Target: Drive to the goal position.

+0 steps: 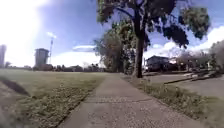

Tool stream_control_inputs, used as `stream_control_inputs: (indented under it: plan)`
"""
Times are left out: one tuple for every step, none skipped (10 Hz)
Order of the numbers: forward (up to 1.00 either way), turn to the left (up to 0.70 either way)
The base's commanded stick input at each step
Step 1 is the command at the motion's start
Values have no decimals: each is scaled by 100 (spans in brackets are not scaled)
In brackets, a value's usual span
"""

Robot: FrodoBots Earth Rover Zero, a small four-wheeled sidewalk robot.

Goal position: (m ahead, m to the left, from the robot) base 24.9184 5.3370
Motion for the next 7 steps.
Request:
stream_control_inputs:
  plan:
    - [100, 0]
    - [100, 0]
    - [100, 0]
    - [100, 0]
    - [100, 0]
    - [100, 0]
    - [100, 0]
